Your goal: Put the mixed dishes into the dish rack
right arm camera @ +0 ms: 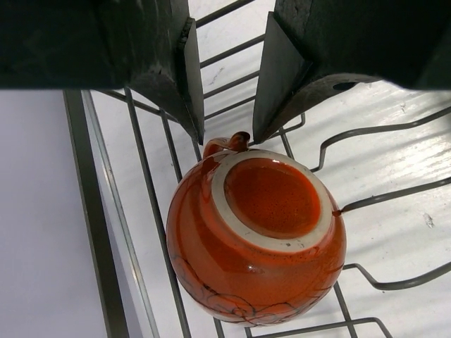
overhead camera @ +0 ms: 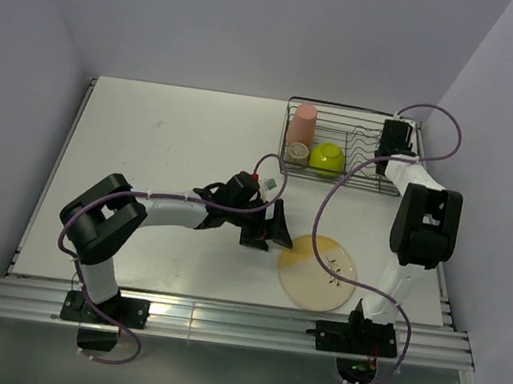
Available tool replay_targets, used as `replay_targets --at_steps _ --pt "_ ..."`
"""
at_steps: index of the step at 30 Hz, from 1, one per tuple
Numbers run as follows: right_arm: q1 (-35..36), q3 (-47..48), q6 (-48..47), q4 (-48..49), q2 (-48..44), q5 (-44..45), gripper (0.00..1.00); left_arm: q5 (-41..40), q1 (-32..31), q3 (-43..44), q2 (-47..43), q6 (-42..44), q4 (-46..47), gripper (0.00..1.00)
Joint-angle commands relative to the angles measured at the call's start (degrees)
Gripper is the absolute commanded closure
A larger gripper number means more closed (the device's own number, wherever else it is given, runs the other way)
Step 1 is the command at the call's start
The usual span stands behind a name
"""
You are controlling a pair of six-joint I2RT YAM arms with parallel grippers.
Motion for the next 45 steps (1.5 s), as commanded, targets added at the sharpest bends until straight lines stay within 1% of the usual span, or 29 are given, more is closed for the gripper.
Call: replay_targets --at_steps 1,4,9,11,13,18,25,30,33,36,39,40,42,43,44,45 --pt "0.41 -1.03 -3.33 3.23 -2.09 2.27 0.59 2.05 -0.36 -1.17 0.17 0.24 4.05 0.02" --pt "0.67 -2.96 -5.0 6.92 -2.0 2.71 0.59 2.84 -0.36 -1.78 -0.18 0.41 5.11 0.02" --pt "0.93 -3.58 -7.29 8.25 -0.34 3.49 0.58 4.07 -0.36 -3.27 -0.62 0.06 7.74 0.02" --pt "1.02 -3.23 -7.91 8.95 0.37 4.29 0.58 4.86 -0.45 -3.54 -0.62 0.06 8.1 0.02" --pt "1.2 -4.54 -9.05 11.49 0.46 5.44 0.57 5.04 -0.36 -4.07 -0.88 0.24 8.45 0.02" --pt "2.33 -6.57 -10.28 14.39 0.72 7.28 0.57 5.03 -0.36 -5.12 -1.58 0.5 8.8 0.02" --pt "2.78 -7.89 -11.51 17.03 1.51 9.39 0.58 5.83 -0.45 -5.21 -1.32 0.24 9.94 0.02" --pt "2.87 -5.7 -11.6 16.25 3.62 9.74 0.59 5.83 -0.36 -5.3 -1.41 0.59 9.42 0.02" --pt "2.87 -4.82 -11.69 14.75 3.97 8.78 0.61 5.91 -0.36 -5.12 -1.15 0.77 9.24 0.02" --pt "2.87 -3.94 -11.69 13.79 4.24 7.11 0.65 6.18 -0.36 -5.04 -0.8 0.33 9.77 0.02" --pt "2.78 -2.71 -11.69 13.17 5.03 6.75 0.74 6.62 -0.36 -4.77 -0.53 0.41 9.77 0.02" --pt "2.78 -2.62 -11.69 13.17 5.12 6.49 0.82 6.44 -0.36 -4.68 -0.53 0.59 9.42 0.02" --pt "2.69 -2.53 -11.6 13.17 5.12 5.97 0.91 6.27 -0.36 -4.77 -0.53 0.94 9.15 0.02" --pt "2.6 -2.53 -11.6 11.87 5.2 5.7 0.97 6.27 -0.36 -4.77 -0.36 1.03 9.07 0.02" --pt "2.52 -2.01 -11.52 11.59 5.29 5.53 1.0 6.35 -0.36 -4.77 -0.35 1.03 9.15 0.02" --pt "2.51 -1.74 -11.52 11.07 5.38 5.52 1.0 6.53 -0.36 -4.86 -0.18 0.94 9.33 0.02"
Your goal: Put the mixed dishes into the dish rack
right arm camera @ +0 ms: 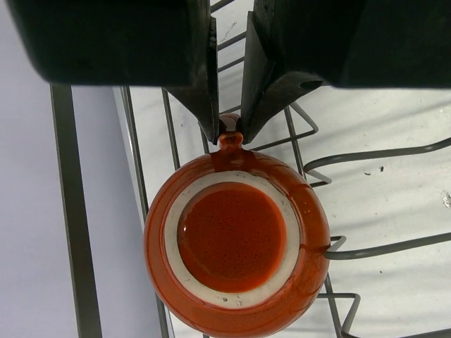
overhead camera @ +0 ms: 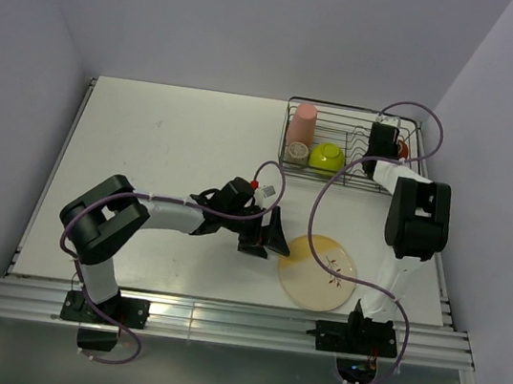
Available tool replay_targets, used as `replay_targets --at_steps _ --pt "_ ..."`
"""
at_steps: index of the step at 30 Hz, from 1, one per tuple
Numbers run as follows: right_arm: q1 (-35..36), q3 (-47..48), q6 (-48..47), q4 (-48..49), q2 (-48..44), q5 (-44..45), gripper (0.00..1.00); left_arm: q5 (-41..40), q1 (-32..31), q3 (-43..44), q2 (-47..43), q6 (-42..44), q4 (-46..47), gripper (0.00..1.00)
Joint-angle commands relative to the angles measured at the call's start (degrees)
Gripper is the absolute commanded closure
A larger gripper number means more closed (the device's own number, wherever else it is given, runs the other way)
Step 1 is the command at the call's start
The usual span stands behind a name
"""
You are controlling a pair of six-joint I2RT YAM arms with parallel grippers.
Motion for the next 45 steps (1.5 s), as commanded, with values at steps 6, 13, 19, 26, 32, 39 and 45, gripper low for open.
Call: replay_targets --at_steps 6,13,19,26,32,39,45 --pt "-0.85 1.06 1.4 -2.56 0.33 -1.6 1.0 1.46 -0.36 -0.51 0.11 0.57 3.11 0.02" --pt "-4.19 2.46 5.97 -5.01 -3.71 -9.59 1.0 1.81 -0.36 -0.6 0.46 0.48 3.46 0.02" --pt "-5.42 2.9 7.91 -6.77 -4.85 -14.43 1.0 1.55 -0.36 -1.13 0.02 0.48 3.63 0.02" --pt "-6.39 2.29 8.96 -7.91 -5.57 -16.11 1.0 1.81 -0.36 -1.39 -0.07 0.39 3.81 0.02" --pt "-6.57 1.32 9.14 -7.74 -7.06 -16.72 1.0 1.9 -0.36 -1.83 -0.33 0.57 3.98 0.02" --pt "-6.57 0.88 9.23 -9.85 -6.62 -16.72 1.0 2.08 -0.36 -2.36 -0.86 0.66 4.34 0.02" --pt "-6.57 0.88 9.93 -10.38 -6.79 -15.67 0.77 1.02 -0.36 -2.01 -0.68 1.53 2.58 0.02"
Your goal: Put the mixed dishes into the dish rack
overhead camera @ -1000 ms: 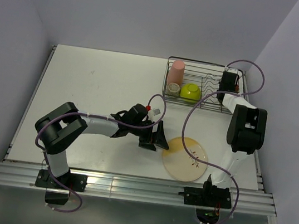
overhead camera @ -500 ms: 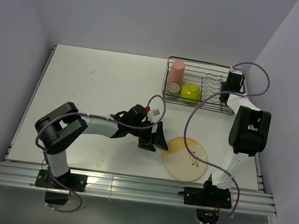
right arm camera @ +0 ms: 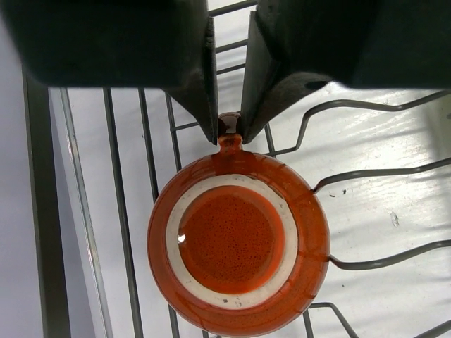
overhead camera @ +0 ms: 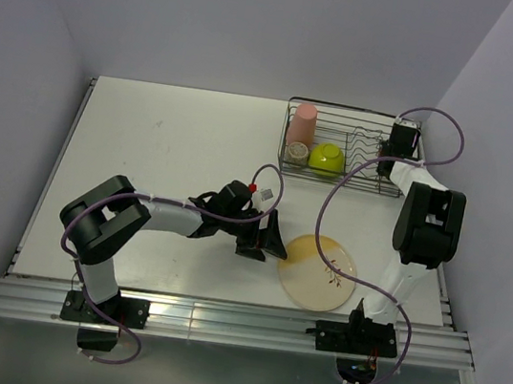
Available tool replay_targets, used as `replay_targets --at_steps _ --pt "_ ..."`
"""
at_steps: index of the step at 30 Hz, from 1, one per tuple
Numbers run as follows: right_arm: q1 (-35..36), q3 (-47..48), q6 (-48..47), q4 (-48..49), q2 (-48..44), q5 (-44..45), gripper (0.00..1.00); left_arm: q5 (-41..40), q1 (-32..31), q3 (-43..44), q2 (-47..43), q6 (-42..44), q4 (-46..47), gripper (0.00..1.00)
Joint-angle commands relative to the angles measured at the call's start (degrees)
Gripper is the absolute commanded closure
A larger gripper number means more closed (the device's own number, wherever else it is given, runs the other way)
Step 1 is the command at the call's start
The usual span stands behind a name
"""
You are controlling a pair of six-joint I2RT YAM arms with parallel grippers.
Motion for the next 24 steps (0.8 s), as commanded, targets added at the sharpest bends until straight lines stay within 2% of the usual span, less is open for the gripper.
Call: replay_targets --at_steps 1,2,8,17,21,24 --pt "-0.69 -0.43 0.71 -1.7 -3.56 1.55 0.73 -0.05 -0.36 0.13 -0.75 1.47 0.31 0.02" --pt "-0.6 -0.52 0.97 -1.61 -3.82 1.99 0.64 -0.14 -0.36 0.05 -0.75 1.47 0.22 0.02" --pt "-0.51 -1.75 2.38 -0.38 -6.19 3.22 0.53 -2.33 -0.62 0.4 -1.36 2.35 -2.42 0.02" --pt "0.63 -3.33 5.28 -0.38 -11.29 6.47 0.5 -5.41 -3.25 2.68 0.3 2.35 -4.88 0.06" --pt "2.12 -4.21 8.44 -1.42 -15.41 10.77 0.49 -7.87 -4.66 4.61 1.8 2.17 -6.55 0.09" --pt "4.93 -4.73 10.37 -2.75 -18.83 14.55 0.5 -10.42 -5.89 6.98 3.9 2.17 -8.92 0.16"
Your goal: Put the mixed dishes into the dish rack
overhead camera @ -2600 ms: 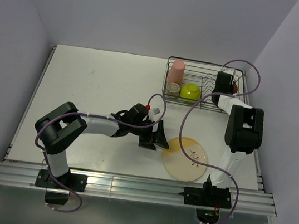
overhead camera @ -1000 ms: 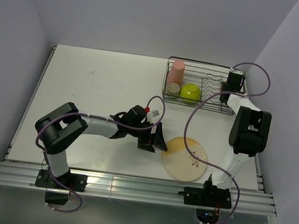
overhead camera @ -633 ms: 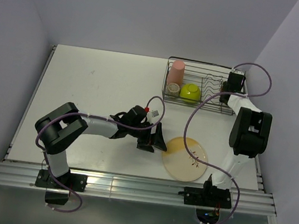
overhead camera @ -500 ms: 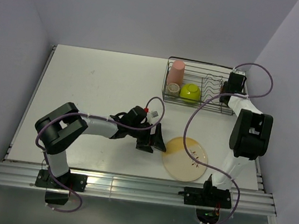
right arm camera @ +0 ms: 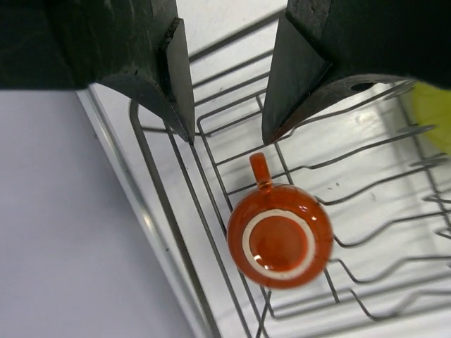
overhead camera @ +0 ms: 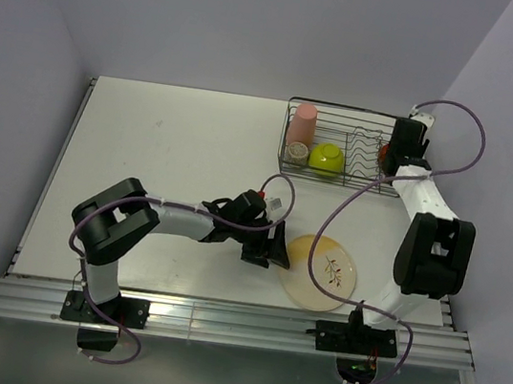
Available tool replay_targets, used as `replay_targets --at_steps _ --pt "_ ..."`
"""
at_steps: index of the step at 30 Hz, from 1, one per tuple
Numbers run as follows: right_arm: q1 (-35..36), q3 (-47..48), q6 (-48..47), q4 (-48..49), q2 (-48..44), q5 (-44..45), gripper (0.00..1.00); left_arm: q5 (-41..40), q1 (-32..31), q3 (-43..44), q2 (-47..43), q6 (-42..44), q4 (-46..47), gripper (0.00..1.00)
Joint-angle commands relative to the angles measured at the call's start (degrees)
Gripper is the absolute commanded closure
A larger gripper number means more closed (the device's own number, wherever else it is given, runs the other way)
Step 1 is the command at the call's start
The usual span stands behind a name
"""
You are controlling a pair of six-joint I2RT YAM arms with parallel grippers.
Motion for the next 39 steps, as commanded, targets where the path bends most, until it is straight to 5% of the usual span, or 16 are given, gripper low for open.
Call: replay_targets --at_steps 1,7,15,18,22,28,33,39 --pt "3.8 -1.13 3.55 -0.41 -6.45 9.1 0.5 -5.41 -1.46 4.34 2.48 1.15 -3.37 0.22" --pt "14.52 -5.25 5.31 -1.81 -14.27 22.66 0.5 -12.53 -3.92 9.27 8.37 -1.4 -12.25 0.35" --pt "18.04 -12.47 14.45 -6.03 -31.59 14.16 0.5 -18.43 -6.64 11.91 14.62 -4.3 -15.68 0.45" --pt "19.45 -13.88 16.91 -8.75 -36.6 11.18 0.5 -20.79 -7.09 12.17 15.5 -4.92 -16.73 0.61" --pt "20.86 -13.79 18.15 -12.62 -40.65 7.92 0.5 -24.76 -7.44 11.91 16.11 -5.27 -19.63 0.67" --pt "24.89 -15.46 19.56 -15.44 -44.52 5.8 0.49 -28.87 -8.14 11.39 18.22 -5.53 -21.4 1.0" --pt "27.54 -14.23 19.9 -19.21 -42.85 3.34 0.47 -30.12 -8.23 8.66 17.7 -4.57 -20.78 1.0" --pt "27.89 -14.67 17.36 -18.26 -42.24 -13.34 0.41 -30.91 -8.05 2.42 9.97 2.54 -18.32 1.0"
